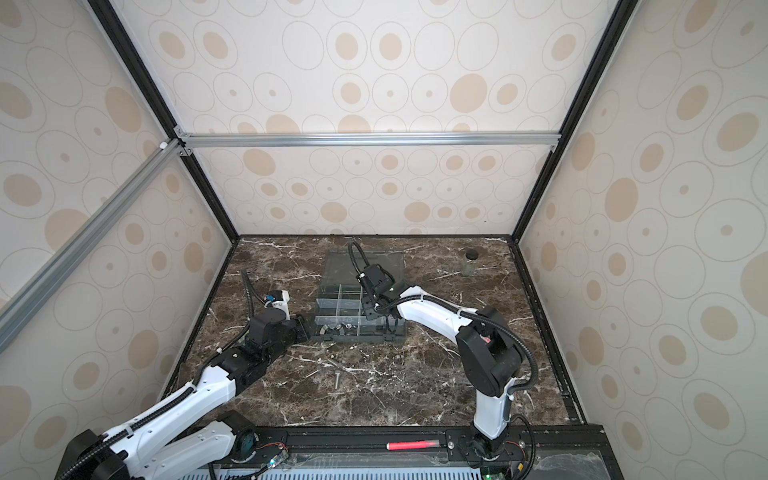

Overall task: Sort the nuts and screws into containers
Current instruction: 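Lower the black nut into the nut compartment and open the right gripper, then move the left gripper toward the loose bolts while the right gripper draws back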

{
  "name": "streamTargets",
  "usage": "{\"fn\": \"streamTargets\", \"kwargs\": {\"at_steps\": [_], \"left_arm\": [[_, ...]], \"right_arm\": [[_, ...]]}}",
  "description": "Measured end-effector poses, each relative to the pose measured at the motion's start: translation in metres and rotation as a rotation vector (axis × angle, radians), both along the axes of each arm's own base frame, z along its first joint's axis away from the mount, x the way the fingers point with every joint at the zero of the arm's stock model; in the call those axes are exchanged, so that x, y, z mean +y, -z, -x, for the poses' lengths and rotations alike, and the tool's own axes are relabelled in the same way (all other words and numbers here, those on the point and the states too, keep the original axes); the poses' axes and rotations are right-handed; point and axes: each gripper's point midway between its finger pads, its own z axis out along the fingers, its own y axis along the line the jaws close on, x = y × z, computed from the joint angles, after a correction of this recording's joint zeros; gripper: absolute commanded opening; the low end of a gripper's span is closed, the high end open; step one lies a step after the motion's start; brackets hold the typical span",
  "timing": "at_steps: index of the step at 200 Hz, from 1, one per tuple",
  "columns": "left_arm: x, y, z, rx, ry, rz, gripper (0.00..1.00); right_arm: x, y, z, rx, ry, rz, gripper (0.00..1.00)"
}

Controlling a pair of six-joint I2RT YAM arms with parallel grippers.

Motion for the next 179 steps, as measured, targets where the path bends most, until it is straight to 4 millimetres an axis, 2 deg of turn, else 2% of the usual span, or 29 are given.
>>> {"fn": "streamTargets", "kwargs": {"at_steps": [80, 146, 179], "left_arm": [[0.001, 0.002, 0.005, 0.005, 0.007, 0.003, 0.43], [0.001, 0.003, 0.007, 0.008, 0.014, 0.005, 0.42], [0.002, 0.010, 0.012, 0.041, 0.025, -0.019, 0.42]], "right_arm": [[0.000, -0.020, 0.002, -0.031, 0.033, -0.071, 0.39], [-0.006, -0.025, 0.009, -0.036, 0.055, -0.102, 0.40], [-0.010, -0.028, 0.013, -0.041, 0.072, -0.125, 0.40]]}}
